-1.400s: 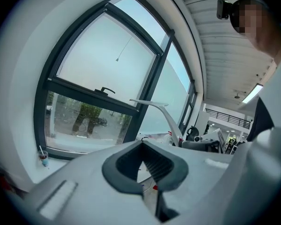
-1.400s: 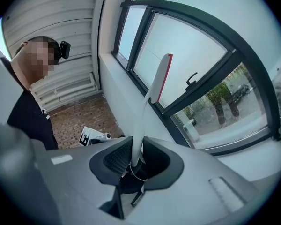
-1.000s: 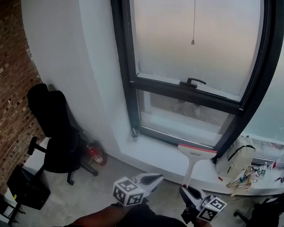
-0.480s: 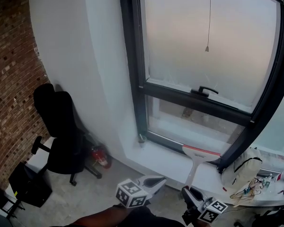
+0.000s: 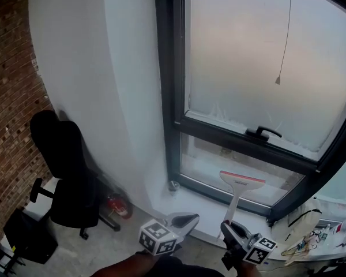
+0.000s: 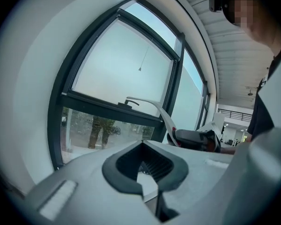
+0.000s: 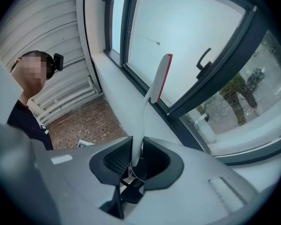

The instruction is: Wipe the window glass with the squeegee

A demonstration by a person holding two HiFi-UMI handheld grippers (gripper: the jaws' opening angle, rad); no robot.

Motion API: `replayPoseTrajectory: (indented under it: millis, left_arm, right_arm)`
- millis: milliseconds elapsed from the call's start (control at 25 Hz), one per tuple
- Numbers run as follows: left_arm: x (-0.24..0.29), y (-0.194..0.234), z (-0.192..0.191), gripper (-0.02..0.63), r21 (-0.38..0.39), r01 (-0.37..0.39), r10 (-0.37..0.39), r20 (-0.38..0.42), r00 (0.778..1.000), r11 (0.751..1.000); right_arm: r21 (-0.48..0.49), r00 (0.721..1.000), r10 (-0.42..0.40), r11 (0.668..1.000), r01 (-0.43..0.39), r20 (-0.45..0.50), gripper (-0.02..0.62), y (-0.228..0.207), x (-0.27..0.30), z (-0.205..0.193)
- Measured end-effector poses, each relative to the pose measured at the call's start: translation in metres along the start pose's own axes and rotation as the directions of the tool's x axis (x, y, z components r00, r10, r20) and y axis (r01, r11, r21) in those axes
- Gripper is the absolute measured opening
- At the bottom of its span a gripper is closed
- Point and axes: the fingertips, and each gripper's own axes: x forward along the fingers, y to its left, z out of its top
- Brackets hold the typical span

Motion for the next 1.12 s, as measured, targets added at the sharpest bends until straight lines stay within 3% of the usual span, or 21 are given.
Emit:
replayPoseTrajectory:
  millis: [400, 560, 760, 920, 1120]
  left_arm:
    - [-0.011, 0.108, 0.04, 0.0, 0.032, 0.045, -0.044, -0.024, 0.999, 0.998]
    - [-0.015, 0.133, 0.05, 0.0, 0.047, 0.075, -0.074, -0.012, 0.997, 0.996]
    - [-0.018, 0.146, 0.063, 0.0, 0.052, 0.093, -0.094, 0.013, 0.995, 0.994]
    - [-0.018, 0.158, 0.064, 0.0, 0.038, 0.062, -0.063, 0.024, 0.998, 0.997]
    - [-0.018, 0.17, 0.063, 0.0, 0.005, -0.001, 0.001, 0.036, 0.999, 1.0]
  right_arm:
    - [-0.008, 0.996, 0.073, 0.997, -0.073, 0.048, 0.09, -0.037, 0.16, 0.058]
    - [-0.097, 0.992, 0.107, 0.99, -0.101, 0.063, 0.089, -0.044, 0.214, 0.087]
    - [-0.119, 0.984, 0.149, 0.983, -0.137, 0.101, 0.088, -0.052, 0.258, 0.138]
    - [-0.102, 0.971, 0.213, 0.974, -0.202, 0.108, 0.087, -0.06, 0.287, 0.184]
    - [-0.187, 0.956, 0.287, 0.944, -0.272, 0.063, 0.087, -0.055, 0.325, 0.233]
